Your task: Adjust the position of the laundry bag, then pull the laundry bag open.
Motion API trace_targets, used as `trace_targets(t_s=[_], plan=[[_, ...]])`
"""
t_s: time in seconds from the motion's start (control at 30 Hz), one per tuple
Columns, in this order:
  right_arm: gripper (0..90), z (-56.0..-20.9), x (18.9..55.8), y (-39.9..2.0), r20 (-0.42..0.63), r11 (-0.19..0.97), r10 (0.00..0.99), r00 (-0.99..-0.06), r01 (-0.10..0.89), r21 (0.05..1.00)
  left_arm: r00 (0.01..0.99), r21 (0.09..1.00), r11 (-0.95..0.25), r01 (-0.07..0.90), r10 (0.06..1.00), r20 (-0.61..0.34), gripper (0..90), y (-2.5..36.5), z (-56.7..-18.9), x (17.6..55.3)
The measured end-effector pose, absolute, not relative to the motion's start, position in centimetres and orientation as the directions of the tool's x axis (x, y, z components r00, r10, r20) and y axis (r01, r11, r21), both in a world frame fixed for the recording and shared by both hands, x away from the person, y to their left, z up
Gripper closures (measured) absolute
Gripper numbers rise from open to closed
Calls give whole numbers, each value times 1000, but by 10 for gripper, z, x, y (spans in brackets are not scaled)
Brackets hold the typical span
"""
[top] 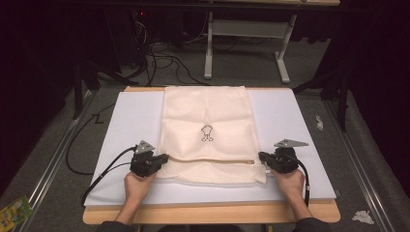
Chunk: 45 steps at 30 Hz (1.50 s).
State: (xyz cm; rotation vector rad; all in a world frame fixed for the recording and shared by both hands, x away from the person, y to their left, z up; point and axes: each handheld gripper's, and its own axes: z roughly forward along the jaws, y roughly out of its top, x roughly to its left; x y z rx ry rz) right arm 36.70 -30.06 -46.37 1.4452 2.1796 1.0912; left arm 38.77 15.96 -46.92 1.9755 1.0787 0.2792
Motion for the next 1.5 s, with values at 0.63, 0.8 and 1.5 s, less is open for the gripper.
trace_targets(t_s=[0.63,0.8,1.5], plan=[[632,-466,366,-302,164,175,892,-422,656,734,598,777,-306,550,793,-111,573,161,-468,383],[537,-466,366,-302,169,162,897,-409,659,735,595,784,-316,535,800,-84,513,159,-470,379],[465,-464,359,-300,218,108,905,-365,692,714,579,760,-346,549,814,-47,459,153,-479,380]])
